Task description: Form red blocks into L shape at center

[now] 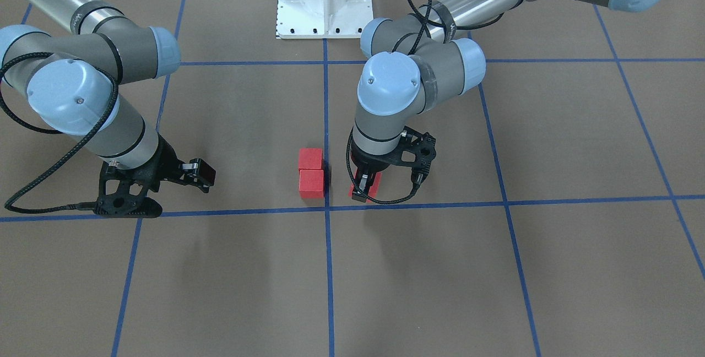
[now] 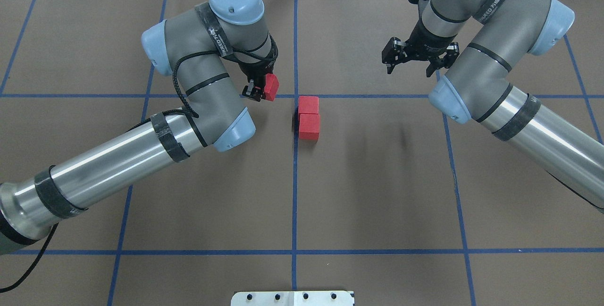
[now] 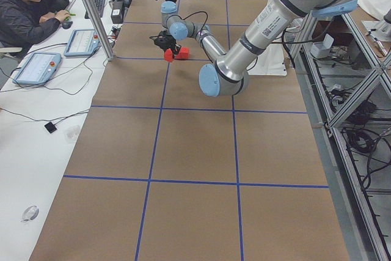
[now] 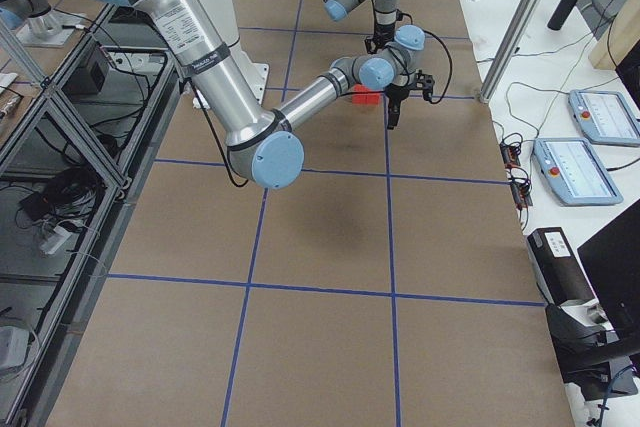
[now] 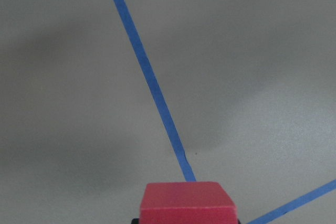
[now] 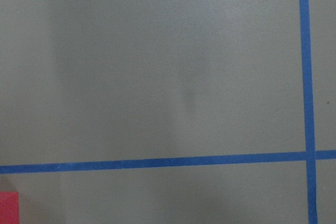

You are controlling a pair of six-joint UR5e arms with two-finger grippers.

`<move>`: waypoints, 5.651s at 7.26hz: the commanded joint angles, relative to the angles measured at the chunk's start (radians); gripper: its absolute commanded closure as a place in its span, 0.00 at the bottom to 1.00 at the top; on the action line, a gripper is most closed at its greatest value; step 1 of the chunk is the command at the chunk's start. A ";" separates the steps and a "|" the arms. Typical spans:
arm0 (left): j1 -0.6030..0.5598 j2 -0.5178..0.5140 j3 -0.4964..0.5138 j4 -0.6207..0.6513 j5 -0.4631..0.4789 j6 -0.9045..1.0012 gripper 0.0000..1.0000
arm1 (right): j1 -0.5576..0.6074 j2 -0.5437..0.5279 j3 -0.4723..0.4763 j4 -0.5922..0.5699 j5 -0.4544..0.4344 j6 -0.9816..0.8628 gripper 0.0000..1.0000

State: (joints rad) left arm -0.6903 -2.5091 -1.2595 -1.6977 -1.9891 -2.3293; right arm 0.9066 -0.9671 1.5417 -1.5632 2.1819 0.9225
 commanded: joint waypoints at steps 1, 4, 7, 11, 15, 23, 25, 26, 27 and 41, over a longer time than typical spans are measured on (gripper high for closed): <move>0.031 -0.023 0.058 0.006 0.003 -0.066 1.00 | 0.000 -0.002 0.000 0.000 -0.001 -0.002 0.01; 0.048 -0.075 0.127 0.009 0.004 -0.140 1.00 | 0.006 -0.004 0.002 0.000 -0.001 -0.002 0.01; 0.061 -0.109 0.167 0.009 0.009 -0.143 1.00 | 0.005 -0.010 0.002 0.002 -0.004 -0.002 0.01; 0.081 -0.116 0.172 0.013 0.012 -0.147 1.00 | 0.006 -0.012 0.000 0.000 -0.004 -0.002 0.01; 0.094 -0.119 0.173 0.023 0.044 -0.147 1.00 | 0.008 -0.012 0.000 0.000 -0.004 -0.002 0.01; 0.091 -0.123 0.178 0.032 0.058 -0.183 1.00 | 0.006 -0.012 0.000 0.000 -0.004 -0.002 0.01; 0.092 -0.143 0.178 0.038 0.084 -0.179 1.00 | 0.006 -0.012 0.000 0.000 -0.004 -0.002 0.01; 0.092 -0.154 0.178 0.068 0.095 -0.173 1.00 | 0.008 -0.012 0.000 0.000 -0.004 -0.002 0.01; 0.094 -0.165 0.181 0.091 0.098 -0.171 1.00 | 0.008 -0.013 -0.003 0.000 -0.004 -0.002 0.01; 0.117 -0.185 0.209 0.130 0.141 -0.171 1.00 | 0.008 -0.018 -0.006 0.000 -0.004 -0.011 0.01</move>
State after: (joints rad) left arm -0.5737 -2.6927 -1.0533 -1.5677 -1.8485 -2.5004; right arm 0.9142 -0.9842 1.5355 -1.5631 2.1777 0.9103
